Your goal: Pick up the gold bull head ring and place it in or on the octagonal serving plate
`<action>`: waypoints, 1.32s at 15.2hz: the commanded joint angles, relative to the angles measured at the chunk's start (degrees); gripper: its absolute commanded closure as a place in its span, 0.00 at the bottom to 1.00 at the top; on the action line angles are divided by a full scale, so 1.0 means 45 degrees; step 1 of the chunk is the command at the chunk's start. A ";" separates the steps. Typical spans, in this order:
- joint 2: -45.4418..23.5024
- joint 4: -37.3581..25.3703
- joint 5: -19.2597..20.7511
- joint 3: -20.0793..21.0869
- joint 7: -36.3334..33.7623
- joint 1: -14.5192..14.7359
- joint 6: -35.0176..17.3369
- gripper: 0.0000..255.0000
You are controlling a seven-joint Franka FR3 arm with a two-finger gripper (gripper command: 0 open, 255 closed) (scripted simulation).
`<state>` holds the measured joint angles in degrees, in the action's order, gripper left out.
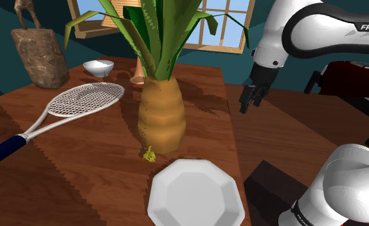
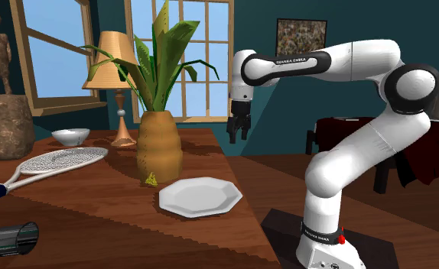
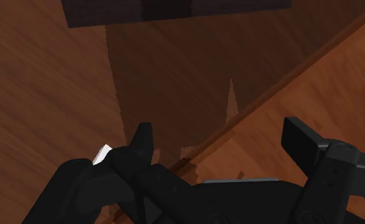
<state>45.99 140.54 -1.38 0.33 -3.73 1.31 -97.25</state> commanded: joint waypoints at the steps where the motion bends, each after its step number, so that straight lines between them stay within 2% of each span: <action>1: 0.0000 0.0000 0.0000 0.0000 0.0000 0.0000 0.0000 0.00; 6: -0.0268 -0.0028 -0.1299 0.1502 -0.2431 0.0306 -0.0205 0.00; 12: -0.1296 -0.0688 -0.2673 0.3280 -0.5305 0.0542 -0.0735 0.00; 20: -0.3665 -0.2567 -0.3710 0.5604 -0.9102 0.0401 -0.1720 0.00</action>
<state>32.46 129.77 -18.02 23.88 -42.15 3.42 -104.63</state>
